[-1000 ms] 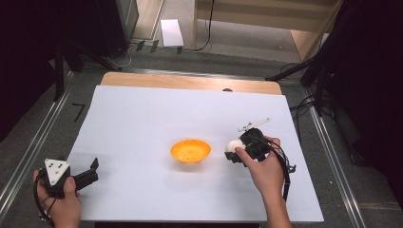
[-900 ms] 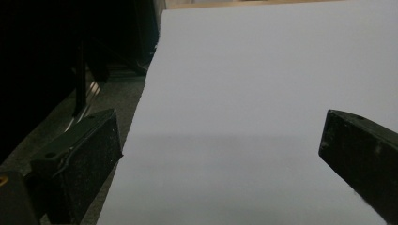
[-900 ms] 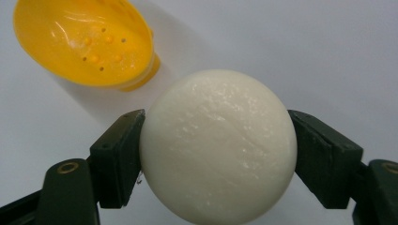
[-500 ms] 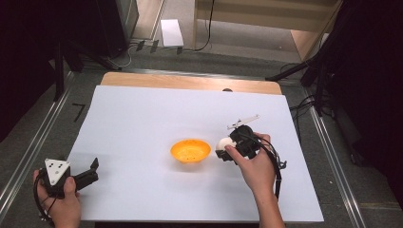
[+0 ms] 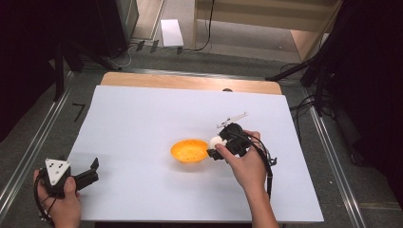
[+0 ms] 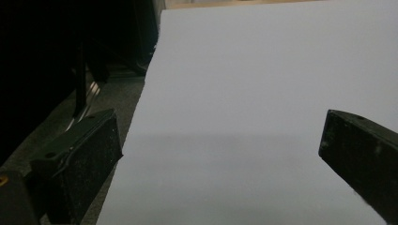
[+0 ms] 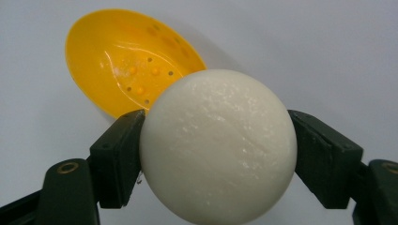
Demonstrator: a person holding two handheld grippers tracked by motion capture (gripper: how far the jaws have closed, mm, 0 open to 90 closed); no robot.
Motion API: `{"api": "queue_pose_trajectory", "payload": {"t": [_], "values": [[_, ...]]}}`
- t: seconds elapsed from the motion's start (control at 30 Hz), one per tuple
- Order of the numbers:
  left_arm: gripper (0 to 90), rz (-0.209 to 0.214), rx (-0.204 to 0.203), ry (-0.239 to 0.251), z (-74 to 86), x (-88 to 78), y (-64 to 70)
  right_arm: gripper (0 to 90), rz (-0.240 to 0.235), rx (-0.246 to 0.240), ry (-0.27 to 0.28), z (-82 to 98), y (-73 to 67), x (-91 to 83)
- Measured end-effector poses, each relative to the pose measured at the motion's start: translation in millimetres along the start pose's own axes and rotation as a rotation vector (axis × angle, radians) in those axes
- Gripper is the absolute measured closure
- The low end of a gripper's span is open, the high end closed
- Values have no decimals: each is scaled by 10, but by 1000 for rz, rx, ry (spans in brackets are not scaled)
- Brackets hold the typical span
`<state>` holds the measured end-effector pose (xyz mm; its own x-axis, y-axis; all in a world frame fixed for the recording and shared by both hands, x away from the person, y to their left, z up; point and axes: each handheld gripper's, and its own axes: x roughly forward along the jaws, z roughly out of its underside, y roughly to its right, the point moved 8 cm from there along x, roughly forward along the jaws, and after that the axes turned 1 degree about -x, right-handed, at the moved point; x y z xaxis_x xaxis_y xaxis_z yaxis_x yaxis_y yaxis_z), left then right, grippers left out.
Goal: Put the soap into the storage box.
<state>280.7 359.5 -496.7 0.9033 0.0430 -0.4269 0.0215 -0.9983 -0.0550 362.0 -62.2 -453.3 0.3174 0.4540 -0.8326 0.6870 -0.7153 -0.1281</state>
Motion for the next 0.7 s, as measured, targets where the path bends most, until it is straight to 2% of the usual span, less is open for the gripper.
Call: {"api": "queue_pose_trajectory", "payload": {"t": [0.7], "values": [[0, 2, -2, -2, 1, 4, 3, 246, -12, -49, -11, -201, -213, 91]]}}
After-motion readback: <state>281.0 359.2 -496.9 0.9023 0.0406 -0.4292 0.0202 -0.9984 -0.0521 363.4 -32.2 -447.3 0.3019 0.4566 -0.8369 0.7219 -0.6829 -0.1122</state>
